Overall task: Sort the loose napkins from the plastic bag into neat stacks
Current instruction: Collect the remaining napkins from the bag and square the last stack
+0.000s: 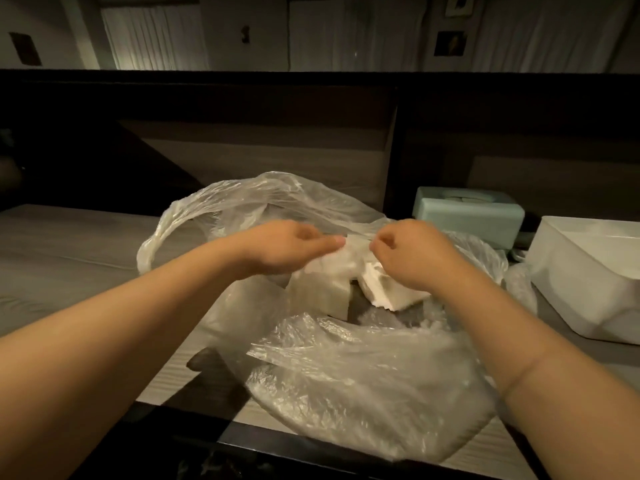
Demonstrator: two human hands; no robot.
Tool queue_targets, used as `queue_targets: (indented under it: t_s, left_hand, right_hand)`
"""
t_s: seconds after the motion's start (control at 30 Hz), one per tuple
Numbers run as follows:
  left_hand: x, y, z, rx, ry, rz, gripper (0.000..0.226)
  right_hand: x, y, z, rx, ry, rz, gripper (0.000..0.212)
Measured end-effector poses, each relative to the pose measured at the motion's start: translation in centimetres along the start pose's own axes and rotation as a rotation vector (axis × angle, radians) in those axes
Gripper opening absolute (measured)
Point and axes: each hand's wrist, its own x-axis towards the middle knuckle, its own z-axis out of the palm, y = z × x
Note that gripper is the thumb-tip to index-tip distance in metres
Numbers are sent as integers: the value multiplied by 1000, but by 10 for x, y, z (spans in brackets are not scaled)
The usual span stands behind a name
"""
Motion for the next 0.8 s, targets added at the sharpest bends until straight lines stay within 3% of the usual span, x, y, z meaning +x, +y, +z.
queue_targets:
  t_s: [0.07, 0.13, 0.23, 0.3, 0.37, 0.5, 0.63, 0.7, 0.8]
  left_hand:
    - [12, 6, 4, -84, 142, -45, 52]
    - [24, 10, 15, 15, 228, -85, 32]
    - [39, 11, 38, 67, 279, -164, 30]
    - [48, 10, 47, -75, 305, -232, 29]
    - [55, 7, 52, -217, 333, -323, 25]
    - [62, -10, 55, -243, 423, -295, 28]
    - [63, -20, 48, -326, 427, -335, 34]
    - [63, -24, 42, -233, 395, -355, 32]
    - [55, -25, 42, -27, 319, -359, 32]
  right_hand:
    - [-5, 4, 2, 106, 80, 8, 27]
    - [-12, 4, 9, 201, 107, -61, 20]
    - [-23, 1, 16, 222, -90, -217, 40]
    - [-28, 3, 18, 111, -222, -267, 54]
    - [-30, 7, 17, 38, -267, -257, 49]
    - [-30, 13, 13, -8, -190, -203, 41]
    - [-32, -2, 15, 97, 18, -153, 20]
    - [-36, -11, 22, 159, 60, -134, 19]
    - [-39, -16, 30, 168, -18, -142, 32]
